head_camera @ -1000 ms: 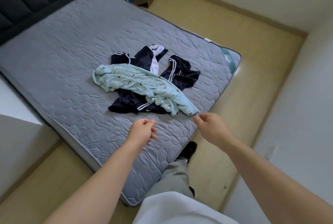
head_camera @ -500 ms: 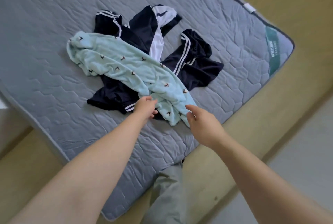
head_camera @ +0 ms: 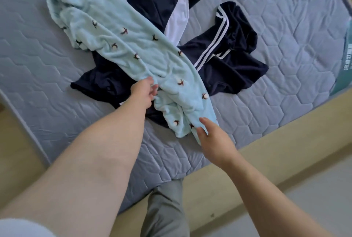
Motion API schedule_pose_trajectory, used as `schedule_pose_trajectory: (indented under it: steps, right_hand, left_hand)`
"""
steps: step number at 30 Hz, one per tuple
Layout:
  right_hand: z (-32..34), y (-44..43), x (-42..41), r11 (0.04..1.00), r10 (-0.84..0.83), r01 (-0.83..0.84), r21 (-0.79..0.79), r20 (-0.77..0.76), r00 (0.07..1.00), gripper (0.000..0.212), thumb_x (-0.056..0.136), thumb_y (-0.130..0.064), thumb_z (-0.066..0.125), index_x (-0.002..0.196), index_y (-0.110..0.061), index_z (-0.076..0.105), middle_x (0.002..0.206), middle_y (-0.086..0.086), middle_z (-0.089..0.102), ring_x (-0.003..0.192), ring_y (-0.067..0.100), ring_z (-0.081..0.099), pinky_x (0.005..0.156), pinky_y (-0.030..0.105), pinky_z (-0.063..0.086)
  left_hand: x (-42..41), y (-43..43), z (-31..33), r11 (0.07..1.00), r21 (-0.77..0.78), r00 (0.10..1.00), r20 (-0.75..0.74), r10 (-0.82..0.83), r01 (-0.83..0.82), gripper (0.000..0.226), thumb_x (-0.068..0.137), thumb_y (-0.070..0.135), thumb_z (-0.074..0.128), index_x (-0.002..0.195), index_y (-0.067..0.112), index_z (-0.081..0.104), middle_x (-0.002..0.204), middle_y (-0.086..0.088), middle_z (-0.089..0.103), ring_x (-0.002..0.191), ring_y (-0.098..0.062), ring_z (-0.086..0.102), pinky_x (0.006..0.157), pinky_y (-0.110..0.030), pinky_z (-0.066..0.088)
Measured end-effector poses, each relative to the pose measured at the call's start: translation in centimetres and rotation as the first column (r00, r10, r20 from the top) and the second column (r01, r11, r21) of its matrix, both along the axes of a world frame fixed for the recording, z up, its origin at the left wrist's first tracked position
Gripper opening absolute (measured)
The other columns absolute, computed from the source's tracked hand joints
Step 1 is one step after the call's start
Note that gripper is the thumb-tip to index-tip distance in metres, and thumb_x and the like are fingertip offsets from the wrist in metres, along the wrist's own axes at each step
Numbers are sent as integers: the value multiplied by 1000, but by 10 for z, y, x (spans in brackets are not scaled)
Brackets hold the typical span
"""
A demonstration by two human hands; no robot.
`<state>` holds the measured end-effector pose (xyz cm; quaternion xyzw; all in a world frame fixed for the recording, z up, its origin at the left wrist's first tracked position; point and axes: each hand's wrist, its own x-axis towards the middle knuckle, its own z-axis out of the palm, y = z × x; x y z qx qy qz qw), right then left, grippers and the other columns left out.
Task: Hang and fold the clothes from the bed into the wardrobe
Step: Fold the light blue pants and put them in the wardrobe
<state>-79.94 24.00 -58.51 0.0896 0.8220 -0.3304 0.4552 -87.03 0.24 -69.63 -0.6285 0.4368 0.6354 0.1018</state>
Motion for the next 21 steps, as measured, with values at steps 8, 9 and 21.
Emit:
schedule_pose_trajectory:
  steps: [8,9,21]
  right_hand:
    - [94,8,-14,993,118,-119,12,59,991,49,105,-39,39,152,-28,35,149,0,48,126,22,55,101,36,47]
    - [111,7,-17,990,141,-142,15,37,989,49,104,-39,39,152,-28,36,148,1,49,121,23,58,97,35,49]
    - [285,-15,-10,875,416,-470,-121,-311,855,36,101,-31,48,135,-20,52,124,-1,64,108,21,61,83,30,47]
  left_hand:
    - [23,-19,121,960,138,963,-88,255,-242,17,89,26,70,102,16,64,74,-2,71,38,-9,46,45,-19,44]
    - [28,-19,144,966,146,966,-114,230,-213,25,88,33,73,103,15,65,76,-3,75,45,-13,60,51,-24,54]
    - [120,9,424,981,-99,865,-491,99,-169,17,63,20,69,76,14,79,90,-10,76,88,-28,71,85,-43,55]
